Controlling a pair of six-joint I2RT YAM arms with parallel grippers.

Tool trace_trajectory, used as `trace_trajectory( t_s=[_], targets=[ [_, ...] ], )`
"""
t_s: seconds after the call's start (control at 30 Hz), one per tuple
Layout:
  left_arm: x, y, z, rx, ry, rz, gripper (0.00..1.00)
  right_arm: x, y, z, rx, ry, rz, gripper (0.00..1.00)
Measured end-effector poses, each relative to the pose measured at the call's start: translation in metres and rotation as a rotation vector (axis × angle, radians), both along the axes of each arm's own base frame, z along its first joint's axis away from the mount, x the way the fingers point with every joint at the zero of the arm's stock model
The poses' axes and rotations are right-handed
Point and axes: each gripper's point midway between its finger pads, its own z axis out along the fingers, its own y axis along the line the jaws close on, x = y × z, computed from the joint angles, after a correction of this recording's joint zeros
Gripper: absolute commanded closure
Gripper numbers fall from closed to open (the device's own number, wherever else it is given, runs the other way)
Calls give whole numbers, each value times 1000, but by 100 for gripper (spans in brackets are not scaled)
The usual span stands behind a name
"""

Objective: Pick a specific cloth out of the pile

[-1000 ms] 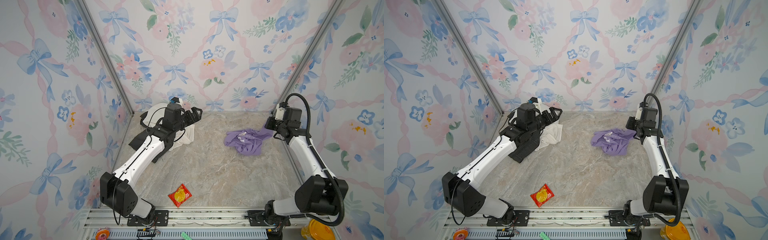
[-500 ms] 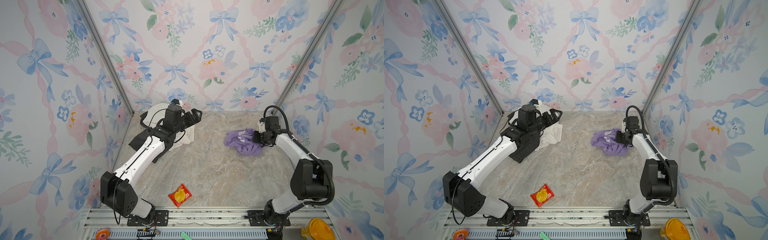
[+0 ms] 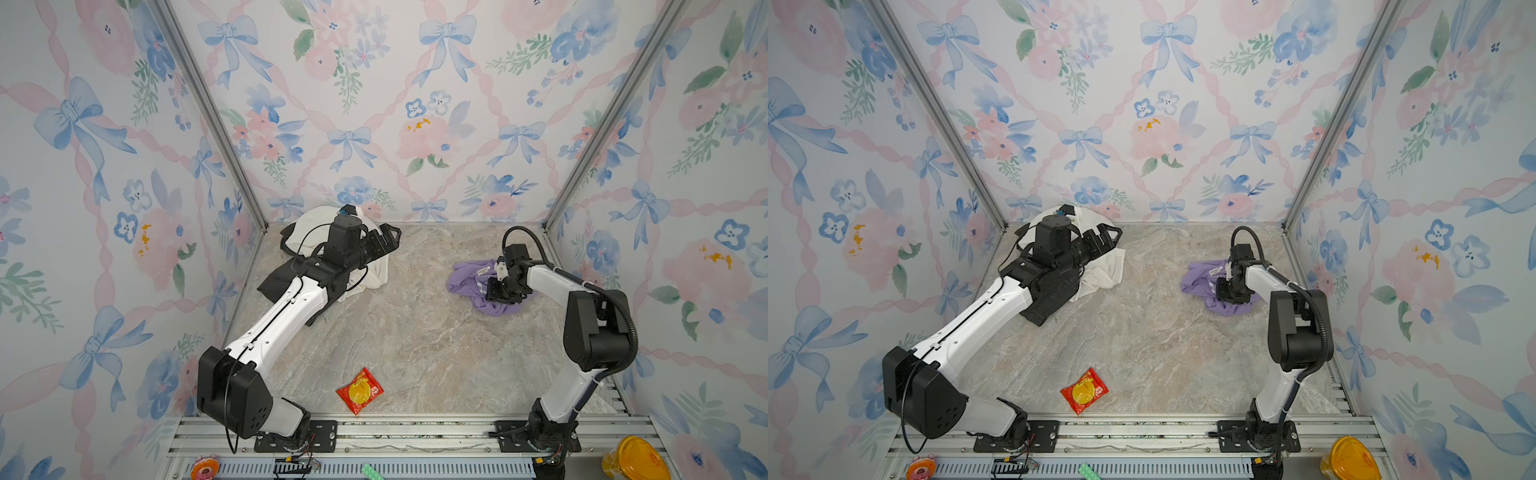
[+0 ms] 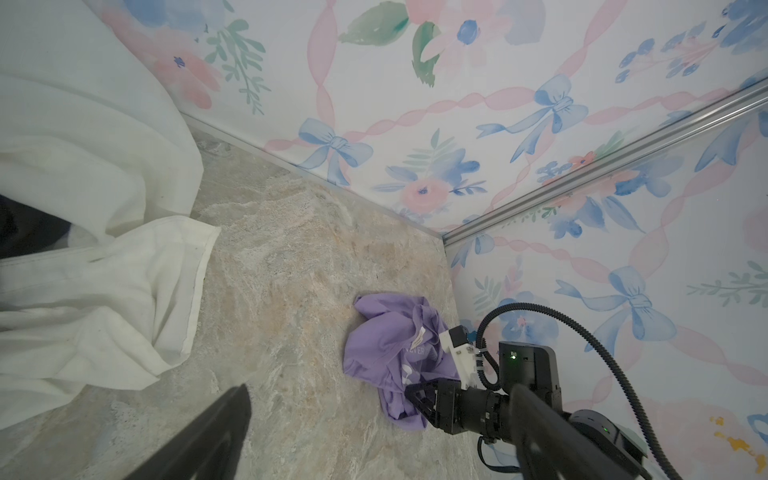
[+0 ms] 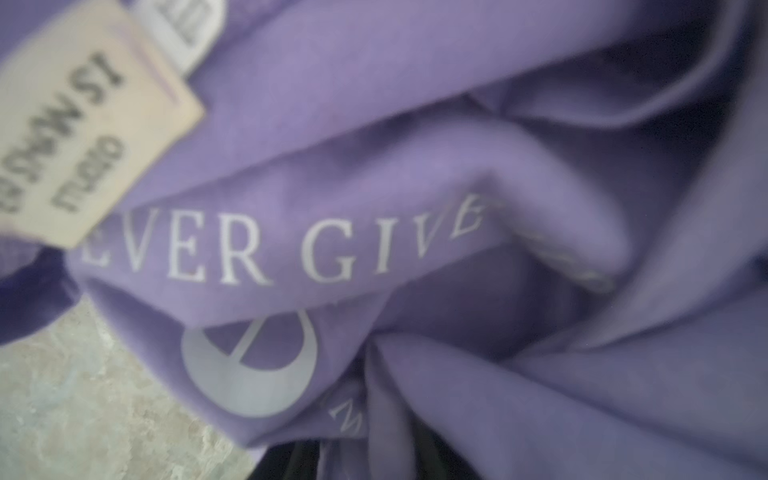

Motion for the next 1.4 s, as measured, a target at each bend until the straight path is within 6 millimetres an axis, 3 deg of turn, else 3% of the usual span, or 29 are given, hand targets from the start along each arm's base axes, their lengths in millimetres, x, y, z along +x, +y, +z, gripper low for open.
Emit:
trace_trajectory(
  t_s=[0.27, 0.57, 0.8, 0.97, 1.07, 1.23, 1.3, 1.4],
  targets=[
    [-4, 12, 8, -7, -20, 23, 2, 25, -6, 1, -2, 7, -34, 96],
    [-8, 23, 7, -7, -26, 46, 2, 66, -18, 21, 5, -58, -75, 100],
    [-8, 29, 8, -6, -29, 61, 2, 105, -40, 62, 19, -169, -141, 100],
    [-7, 30, 7, -3, -28, 68, 2, 114, -43, 88, 31, -229, -170, 100],
    [-7, 30, 7, -4, -30, 69, 2, 128, -48, 126, 31, -314, -177, 100],
    [-6, 32, 8, -6, -34, 73, 2, 160, -60, 229, 33, -555, -185, 100],
    [-5, 32, 8, -6, -34, 73, 2, 166, -64, 273, 28, -658, -181, 100],
    [-4, 31, 6, -4, -31, 73, 2, 163, -66, 317, 19, -758, -171, 100]
  ],
)
